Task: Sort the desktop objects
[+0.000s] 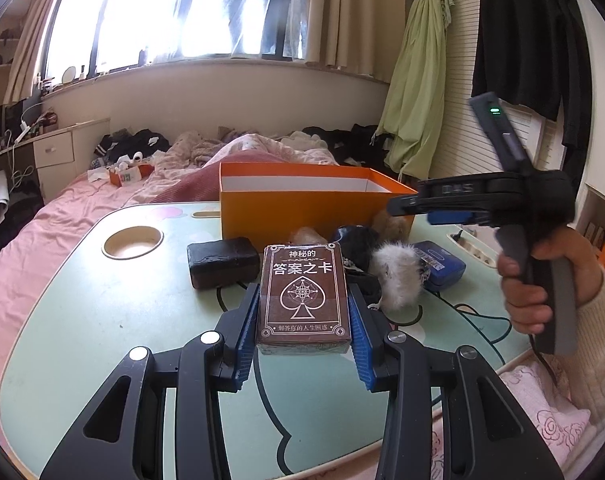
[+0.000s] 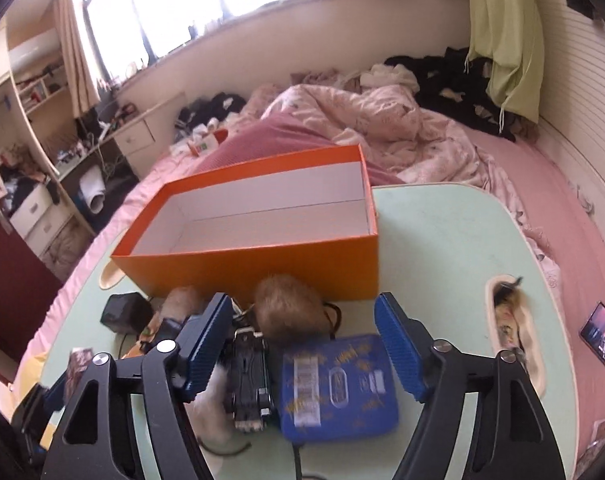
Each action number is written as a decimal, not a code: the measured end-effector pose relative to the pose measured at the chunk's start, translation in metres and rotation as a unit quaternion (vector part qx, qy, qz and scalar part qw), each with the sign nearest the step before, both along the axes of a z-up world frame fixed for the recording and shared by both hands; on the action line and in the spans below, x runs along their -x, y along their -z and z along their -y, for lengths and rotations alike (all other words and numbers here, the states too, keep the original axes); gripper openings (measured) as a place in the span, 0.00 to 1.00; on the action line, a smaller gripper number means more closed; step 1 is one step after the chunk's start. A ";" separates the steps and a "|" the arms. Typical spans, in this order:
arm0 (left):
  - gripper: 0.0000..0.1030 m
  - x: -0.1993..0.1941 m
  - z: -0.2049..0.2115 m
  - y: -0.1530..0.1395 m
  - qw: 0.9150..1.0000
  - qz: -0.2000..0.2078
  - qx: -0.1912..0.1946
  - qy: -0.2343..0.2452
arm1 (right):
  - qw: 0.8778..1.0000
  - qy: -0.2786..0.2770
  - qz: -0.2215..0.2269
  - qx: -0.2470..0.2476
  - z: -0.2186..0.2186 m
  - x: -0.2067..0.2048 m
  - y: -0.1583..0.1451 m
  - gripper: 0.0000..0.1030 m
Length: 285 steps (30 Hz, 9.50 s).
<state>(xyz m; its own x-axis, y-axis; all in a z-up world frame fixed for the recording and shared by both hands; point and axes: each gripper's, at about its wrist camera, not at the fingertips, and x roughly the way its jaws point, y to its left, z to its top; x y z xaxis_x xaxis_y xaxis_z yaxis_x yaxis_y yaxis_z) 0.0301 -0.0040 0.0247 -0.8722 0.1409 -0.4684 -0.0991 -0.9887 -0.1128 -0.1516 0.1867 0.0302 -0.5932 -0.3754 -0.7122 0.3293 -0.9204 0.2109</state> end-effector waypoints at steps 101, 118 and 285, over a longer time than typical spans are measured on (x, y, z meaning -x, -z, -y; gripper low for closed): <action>1.00 0.041 -0.016 0.030 0.988 0.140 0.061 -0.012 | 0.994 -0.034 -0.026 -0.097 -0.010 -0.109 0.051 1.00; 1.00 0.037 -0.006 0.031 0.990 0.124 0.047 -0.048 | 0.997 -0.016 -0.045 -0.054 -0.030 -0.102 0.034 0.92; 1.00 0.036 -0.011 0.033 0.992 0.113 0.057 -0.017 | 0.994 -0.023 -0.024 -0.105 -0.011 -0.102 0.047 1.00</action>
<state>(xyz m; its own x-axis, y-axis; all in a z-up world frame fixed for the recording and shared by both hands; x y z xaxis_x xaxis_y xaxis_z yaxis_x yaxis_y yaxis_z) -0.0063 0.0073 -0.0080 -0.7464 0.0476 -0.6638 -0.0498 -0.9986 -0.0156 -0.0501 0.1975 -0.0169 -0.6141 -0.2479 -0.7493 0.3764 -0.9264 -0.0020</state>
